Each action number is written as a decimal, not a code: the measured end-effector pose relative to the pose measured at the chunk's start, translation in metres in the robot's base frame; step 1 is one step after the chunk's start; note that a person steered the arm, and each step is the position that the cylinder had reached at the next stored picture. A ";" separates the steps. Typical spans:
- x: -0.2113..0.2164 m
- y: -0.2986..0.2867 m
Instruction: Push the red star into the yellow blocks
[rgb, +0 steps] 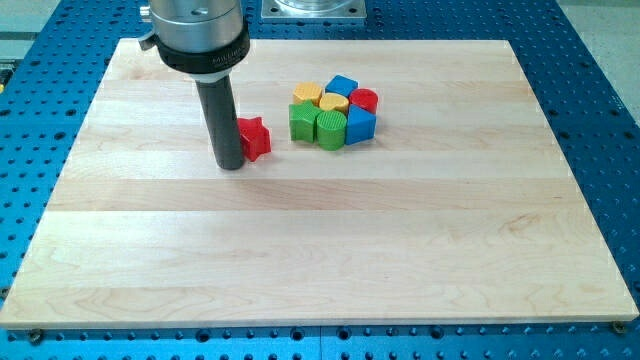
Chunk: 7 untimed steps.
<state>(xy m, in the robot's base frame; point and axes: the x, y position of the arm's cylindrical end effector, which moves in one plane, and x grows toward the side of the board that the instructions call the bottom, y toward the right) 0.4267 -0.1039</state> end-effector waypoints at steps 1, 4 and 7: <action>0.026 0.003; -0.024 0.016; -0.066 0.062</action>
<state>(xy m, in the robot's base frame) 0.3603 -0.0421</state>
